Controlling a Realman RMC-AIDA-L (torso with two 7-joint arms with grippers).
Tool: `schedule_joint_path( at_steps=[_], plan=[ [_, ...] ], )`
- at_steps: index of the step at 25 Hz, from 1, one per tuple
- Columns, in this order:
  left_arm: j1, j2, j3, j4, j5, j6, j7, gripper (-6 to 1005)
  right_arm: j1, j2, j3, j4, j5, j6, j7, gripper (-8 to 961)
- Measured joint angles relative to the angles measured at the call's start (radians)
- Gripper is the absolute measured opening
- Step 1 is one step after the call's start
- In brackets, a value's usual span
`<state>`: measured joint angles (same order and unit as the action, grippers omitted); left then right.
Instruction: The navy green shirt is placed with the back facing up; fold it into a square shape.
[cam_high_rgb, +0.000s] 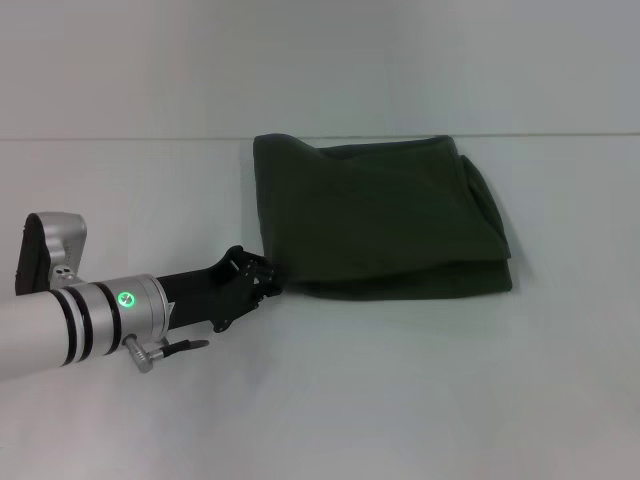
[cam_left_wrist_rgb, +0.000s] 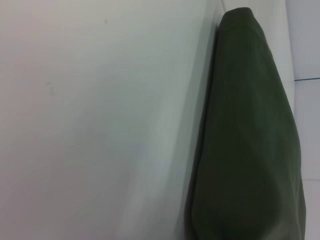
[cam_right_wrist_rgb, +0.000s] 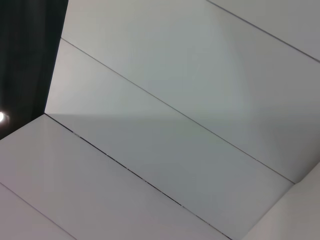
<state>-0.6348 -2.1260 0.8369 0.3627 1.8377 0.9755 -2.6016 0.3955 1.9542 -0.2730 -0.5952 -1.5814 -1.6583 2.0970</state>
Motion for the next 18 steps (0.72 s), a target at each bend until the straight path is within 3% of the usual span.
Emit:
schedule_joint_path(
  at_steps=[10, 18],
  plan=[
    [0.013, -0.005, -0.001, 0.008, -0.001, 0.013, 0.028, 71, 0.000, -0.004, 0.000, 0.015, 0.000, 0.006, 0.001, 915],
    [0.097, 0.002, -0.006, 0.062, -0.005, 0.121, 0.039, 64, -0.001, -0.009, 0.000, 0.038, 0.000, 0.007, 0.002, 915]
  ],
)
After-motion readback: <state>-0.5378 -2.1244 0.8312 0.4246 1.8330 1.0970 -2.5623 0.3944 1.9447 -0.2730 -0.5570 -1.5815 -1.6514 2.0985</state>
